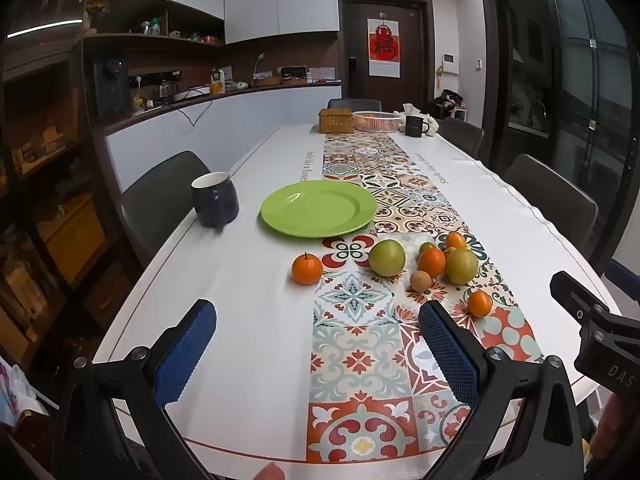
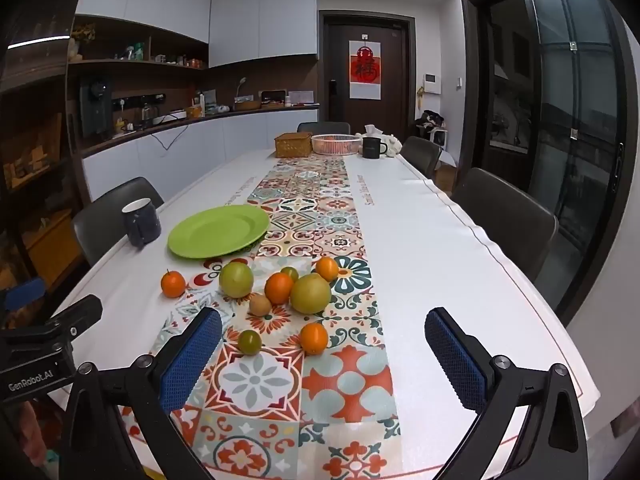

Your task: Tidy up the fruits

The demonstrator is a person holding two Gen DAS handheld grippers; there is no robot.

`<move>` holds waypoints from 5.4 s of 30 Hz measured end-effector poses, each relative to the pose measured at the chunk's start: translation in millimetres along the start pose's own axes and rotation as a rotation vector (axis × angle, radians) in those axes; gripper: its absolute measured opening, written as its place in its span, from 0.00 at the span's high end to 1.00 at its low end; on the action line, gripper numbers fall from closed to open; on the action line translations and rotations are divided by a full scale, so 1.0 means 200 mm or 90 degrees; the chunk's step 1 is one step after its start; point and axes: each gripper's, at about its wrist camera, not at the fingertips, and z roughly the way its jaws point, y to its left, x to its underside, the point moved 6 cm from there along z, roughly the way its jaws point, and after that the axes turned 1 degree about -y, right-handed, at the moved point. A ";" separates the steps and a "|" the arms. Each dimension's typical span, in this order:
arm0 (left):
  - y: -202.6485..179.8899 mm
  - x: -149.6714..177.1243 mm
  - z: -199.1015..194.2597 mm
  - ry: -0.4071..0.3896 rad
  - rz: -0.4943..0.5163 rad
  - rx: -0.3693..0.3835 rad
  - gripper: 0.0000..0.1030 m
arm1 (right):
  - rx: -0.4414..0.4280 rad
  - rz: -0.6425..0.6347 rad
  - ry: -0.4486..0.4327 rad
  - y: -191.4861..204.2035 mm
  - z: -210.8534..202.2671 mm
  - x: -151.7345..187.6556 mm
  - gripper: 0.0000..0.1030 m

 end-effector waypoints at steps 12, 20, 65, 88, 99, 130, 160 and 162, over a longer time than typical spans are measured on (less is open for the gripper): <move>-0.01 0.00 0.01 0.005 0.001 0.007 0.00 | 0.005 -0.008 0.000 0.02 0.02 0.00 0.01; 0.00 0.00 0.00 0.002 -0.001 0.007 0.00 | 0.004 -0.007 -0.003 0.01 -0.01 0.00 0.01; 0.00 -0.01 -0.04 0.000 -0.002 0.006 0.00 | 0.000 -0.011 -0.007 0.02 -0.06 -0.04 0.01; 0.00 -0.02 -0.05 -0.002 -0.002 0.006 0.00 | -0.003 -0.011 -0.010 0.02 -0.07 -0.05 0.01; -0.05 -0.03 -0.02 0.013 0.014 0.028 0.00 | -0.012 -0.007 -0.002 0.02 -0.04 -0.03 0.01; -0.53 0.07 0.54 0.141 0.201 0.207 0.31 | -0.134 -0.065 0.229 -0.05 0.56 0.19 0.36; -0.59 0.20 0.77 0.266 0.151 0.283 0.72 | -0.199 -0.082 0.318 0.04 0.78 0.29 0.68; -0.58 0.20 0.77 0.267 0.145 0.280 0.72 | -0.197 -0.084 0.318 0.04 0.78 0.29 0.68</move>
